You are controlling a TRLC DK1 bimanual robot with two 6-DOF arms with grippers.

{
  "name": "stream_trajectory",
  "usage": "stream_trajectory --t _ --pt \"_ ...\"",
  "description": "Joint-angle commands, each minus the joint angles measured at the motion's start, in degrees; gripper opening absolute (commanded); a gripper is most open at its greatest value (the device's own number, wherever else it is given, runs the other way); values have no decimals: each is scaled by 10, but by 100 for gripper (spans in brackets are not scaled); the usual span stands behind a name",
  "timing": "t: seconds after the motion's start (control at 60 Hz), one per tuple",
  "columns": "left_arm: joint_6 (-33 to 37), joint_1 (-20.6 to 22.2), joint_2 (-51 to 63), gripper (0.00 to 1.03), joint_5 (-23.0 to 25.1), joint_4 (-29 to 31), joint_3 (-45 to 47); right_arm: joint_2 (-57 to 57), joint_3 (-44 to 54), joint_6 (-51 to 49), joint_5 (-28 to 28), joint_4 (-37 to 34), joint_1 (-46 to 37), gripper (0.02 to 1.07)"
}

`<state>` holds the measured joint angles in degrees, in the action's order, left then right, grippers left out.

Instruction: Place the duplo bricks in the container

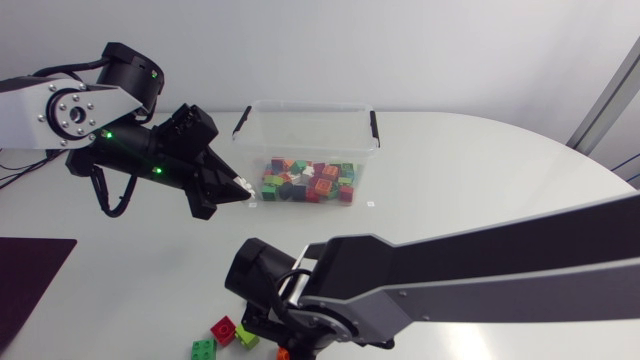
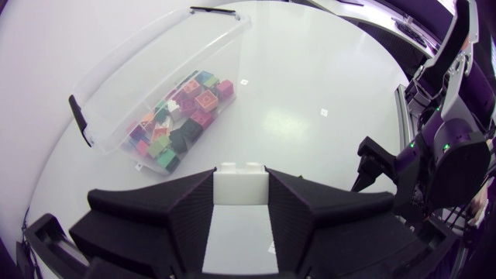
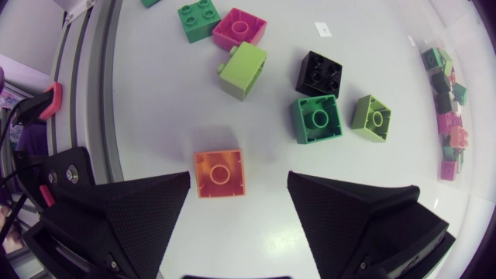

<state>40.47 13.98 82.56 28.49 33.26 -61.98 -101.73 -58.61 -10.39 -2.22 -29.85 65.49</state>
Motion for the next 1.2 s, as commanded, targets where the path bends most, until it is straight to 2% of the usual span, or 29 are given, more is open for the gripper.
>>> stream_trajectory --t 0.0,0.133,0.233,0.367,0.617,0.7,0.75,0.883,1.0,1.183 --pt "-12 -4 10 28 7 -2 -15 -19 -19 -11 3 -15 5 87" --pt "-12 -5 6 28 7 -1 -15 -31 -36 -14 4 -28 7 84" --pt "-13 -6 2 28 7 -1 -15 -39 -42 -17 4 -35 8 74" --pt "-12 -7 0 28 7 -1 -14 -47 -49 -19 3 -47 10 69" --pt "-14 -6 0 28 7 -1 -21 -52 -40 -17 1 -45 16 45" --pt "-21 -7 8 28 7 -2 -33 -40 -32 -17 -2 -43 14 43" --pt "-26 -7 13 28 7 -2 -40 -26 -27 -16 -8 -39 11 37" --pt "-44 -7 28 28 7 -12 -66 18 -19 -15 -9 -42 -4 37" --pt "-98 -20 58 28 7 -58 -99 58 -17 -19 -11 -48 -38 37" --pt "-139 -20 110 28 7 -95 -138 102 -21 -21 -21 -49 -87 37"
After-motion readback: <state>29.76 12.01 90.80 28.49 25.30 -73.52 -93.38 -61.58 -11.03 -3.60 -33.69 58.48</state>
